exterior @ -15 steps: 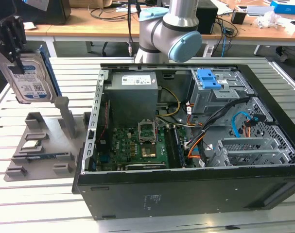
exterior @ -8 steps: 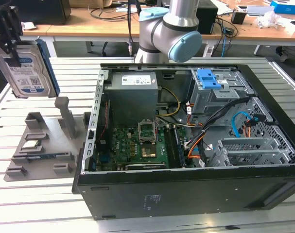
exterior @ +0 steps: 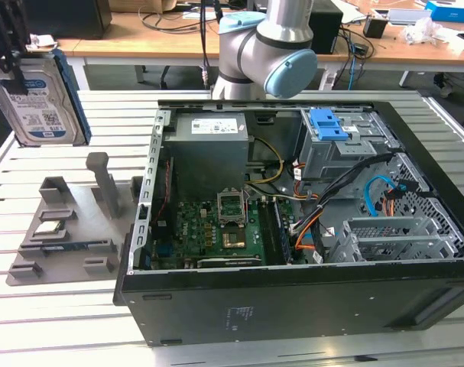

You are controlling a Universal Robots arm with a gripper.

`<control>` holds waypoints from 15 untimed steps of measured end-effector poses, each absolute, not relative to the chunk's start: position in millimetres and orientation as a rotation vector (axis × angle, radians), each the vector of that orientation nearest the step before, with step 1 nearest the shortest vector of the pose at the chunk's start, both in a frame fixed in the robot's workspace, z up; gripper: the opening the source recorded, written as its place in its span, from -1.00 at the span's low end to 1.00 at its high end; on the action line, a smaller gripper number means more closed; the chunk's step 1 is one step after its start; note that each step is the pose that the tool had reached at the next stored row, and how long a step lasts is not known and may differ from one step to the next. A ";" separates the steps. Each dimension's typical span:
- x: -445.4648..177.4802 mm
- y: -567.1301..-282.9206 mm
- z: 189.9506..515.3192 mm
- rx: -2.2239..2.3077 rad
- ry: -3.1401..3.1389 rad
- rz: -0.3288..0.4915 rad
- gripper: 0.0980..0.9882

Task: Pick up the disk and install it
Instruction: 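Pick up the disk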

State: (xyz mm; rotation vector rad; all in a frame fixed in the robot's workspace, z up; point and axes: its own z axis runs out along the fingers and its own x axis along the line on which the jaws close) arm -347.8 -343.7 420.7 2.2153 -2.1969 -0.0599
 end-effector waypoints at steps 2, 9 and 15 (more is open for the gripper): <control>-347.8 -343.6 426.5 2.215 -2.197 -0.060 -0.40; -347.8 -343.4 443.4 2.215 -2.197 -0.061 -0.40; -347.7 -343.0 459.5 2.215 -2.196 -0.061 -0.40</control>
